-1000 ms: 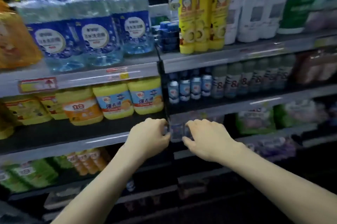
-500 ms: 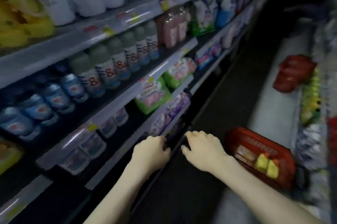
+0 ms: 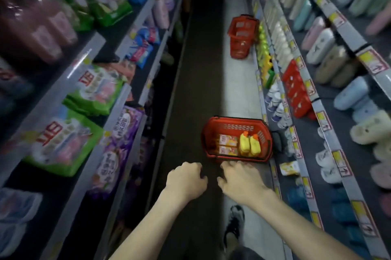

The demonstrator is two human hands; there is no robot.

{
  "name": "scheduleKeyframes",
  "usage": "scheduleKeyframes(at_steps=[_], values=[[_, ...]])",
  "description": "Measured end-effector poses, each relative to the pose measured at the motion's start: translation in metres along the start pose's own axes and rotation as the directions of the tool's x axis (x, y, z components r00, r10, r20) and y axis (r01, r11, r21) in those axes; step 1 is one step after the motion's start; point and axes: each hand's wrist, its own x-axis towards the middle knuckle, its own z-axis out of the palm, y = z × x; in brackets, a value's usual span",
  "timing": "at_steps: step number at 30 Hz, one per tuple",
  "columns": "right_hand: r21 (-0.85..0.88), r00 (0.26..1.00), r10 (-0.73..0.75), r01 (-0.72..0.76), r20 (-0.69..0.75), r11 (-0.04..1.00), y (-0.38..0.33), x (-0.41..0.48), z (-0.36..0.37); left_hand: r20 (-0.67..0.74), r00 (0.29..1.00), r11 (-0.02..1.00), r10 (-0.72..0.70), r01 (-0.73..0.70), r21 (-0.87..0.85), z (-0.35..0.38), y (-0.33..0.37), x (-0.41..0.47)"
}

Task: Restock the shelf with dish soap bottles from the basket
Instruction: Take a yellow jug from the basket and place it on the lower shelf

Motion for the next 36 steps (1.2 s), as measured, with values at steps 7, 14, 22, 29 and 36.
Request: scheduleKeyframes(at_steps=[7, 14, 22, 29, 36], values=[[0.078, 0.996, 0.052, -0.057, 0.068, 0.995, 0.101, 0.057, -0.011, 0.095, 0.995, 0.998, -0.019, 0.013, 0.065, 0.003, 0.066, 0.092], [0.154, 0.990, 0.053, -0.073, 0.129, 0.985, 0.175, 0.124, -0.011, 0.103, 0.995, 0.998, 0.013, -0.006, -0.066, 0.017, 0.114, 0.159], [0.156, 0.962, 0.050, -0.095, 0.270, 0.983, 0.212, 0.195, 0.018, 0.236, 0.972, 0.994, -0.015, 0.040, -0.101, 0.038, 0.128, 0.235], [0.100, 0.927, 0.078, -0.122, 0.367, 0.987, 0.232, 0.248, 0.029, 0.311, 0.950, 0.989, -0.025, 0.069, -0.131, 0.045, 0.118, 0.304], [0.055, 0.885, 0.069, -0.106, 0.460, 0.993, 0.237, 0.312, 0.030, 0.345, 0.938, 0.985, -0.018, 0.077, -0.157, 0.042, 0.118, 0.366]])
